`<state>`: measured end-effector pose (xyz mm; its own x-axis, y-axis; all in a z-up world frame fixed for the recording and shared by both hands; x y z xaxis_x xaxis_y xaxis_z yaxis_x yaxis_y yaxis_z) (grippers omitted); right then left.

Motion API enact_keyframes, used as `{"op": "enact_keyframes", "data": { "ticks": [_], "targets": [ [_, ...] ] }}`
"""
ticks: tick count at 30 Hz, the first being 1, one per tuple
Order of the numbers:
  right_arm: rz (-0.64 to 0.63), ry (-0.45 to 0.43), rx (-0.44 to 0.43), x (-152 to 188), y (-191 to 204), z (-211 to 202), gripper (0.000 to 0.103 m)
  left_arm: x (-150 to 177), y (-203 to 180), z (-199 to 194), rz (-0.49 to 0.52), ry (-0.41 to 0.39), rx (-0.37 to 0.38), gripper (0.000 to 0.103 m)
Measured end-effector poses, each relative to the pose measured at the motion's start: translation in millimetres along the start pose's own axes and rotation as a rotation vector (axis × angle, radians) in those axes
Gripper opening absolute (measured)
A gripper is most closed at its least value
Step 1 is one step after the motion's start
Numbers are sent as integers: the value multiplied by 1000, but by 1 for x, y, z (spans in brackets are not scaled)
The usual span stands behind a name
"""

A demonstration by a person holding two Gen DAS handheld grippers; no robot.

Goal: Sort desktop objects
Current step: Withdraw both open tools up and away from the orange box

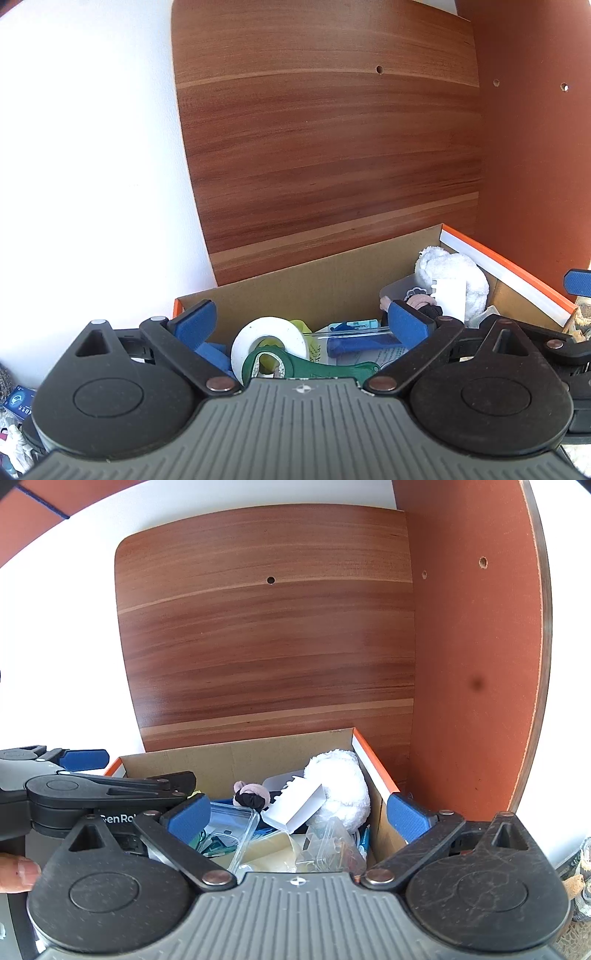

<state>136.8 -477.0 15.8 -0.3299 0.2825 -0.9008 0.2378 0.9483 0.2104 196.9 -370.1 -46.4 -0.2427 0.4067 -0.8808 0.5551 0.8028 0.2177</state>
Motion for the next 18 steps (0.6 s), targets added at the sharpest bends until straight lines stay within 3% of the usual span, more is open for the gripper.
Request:
{"op": "enact_keyframes", "data": {
  "ticks": [18],
  "targets": [
    [-27,-30,22,33,14,-49,103,34,7,-46,-87,39,25,103]
  ]
}}
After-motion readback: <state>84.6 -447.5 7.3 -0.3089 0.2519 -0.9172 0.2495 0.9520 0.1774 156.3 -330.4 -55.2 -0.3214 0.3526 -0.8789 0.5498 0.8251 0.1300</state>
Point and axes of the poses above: each gripper's, at about its wrist camera, not at the fingertips, and z roughly the way its jaws point, y to its left, x to its underside, the point moved 8 cm from there along z, roughly the way its jaws point, and after that the axes turned 7 degrees about z, right-handed, at the moved point
